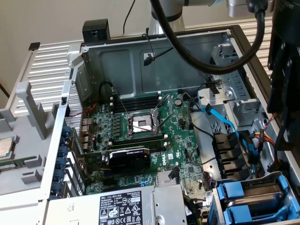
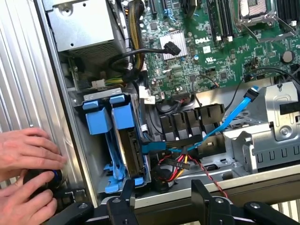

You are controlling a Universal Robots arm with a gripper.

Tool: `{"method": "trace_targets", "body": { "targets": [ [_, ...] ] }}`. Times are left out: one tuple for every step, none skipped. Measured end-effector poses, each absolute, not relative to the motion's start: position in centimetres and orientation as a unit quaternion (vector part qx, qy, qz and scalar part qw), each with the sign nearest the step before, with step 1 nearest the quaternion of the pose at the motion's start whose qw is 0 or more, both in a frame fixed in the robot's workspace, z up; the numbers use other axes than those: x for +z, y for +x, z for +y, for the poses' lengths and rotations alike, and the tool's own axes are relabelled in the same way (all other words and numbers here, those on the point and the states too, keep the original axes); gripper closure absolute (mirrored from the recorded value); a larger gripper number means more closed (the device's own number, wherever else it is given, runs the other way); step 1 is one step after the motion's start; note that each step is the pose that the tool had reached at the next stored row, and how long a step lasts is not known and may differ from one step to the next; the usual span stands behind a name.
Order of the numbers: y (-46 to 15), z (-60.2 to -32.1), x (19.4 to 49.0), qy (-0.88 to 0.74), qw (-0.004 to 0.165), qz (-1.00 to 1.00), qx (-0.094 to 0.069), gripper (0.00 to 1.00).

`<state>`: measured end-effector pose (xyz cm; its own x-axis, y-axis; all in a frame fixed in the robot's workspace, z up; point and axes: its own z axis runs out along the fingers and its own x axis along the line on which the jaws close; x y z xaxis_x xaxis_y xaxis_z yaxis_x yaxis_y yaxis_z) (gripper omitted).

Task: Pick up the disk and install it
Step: 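Insert the first disk wire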

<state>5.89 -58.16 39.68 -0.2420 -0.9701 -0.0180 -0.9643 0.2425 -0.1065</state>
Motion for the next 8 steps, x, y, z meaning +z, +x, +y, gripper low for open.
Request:
{"method": "trace_targets", "body": {
  "targets": [
    [5.89,-58.17,39.59,-0.61,0.04,0.79,-0.036,0.41],
    [5.89,-58.16,39.48,-0.606,0.04,0.794,-0.036,0.41],
    [5.89,-58.16,39.36,-0.602,0.041,0.797,-0.035,0.41],
    [5.89,-58.16,39.24,-0.598,0.041,0.8,-0.035,0.41],
    [5.89,-58.11,39.09,-0.597,0.042,0.801,-0.034,0.41],
    [5.9,-58.0,38.94,-0.596,0.042,0.801,-0.033,0.41],
    [5.9,-57.87,38.79,-0.596,0.042,0.801,-0.033,0.41],
    [5.9,-57.69,38.63,-0.595,0.042,0.802,-0.033,0.41]
  ]
}}
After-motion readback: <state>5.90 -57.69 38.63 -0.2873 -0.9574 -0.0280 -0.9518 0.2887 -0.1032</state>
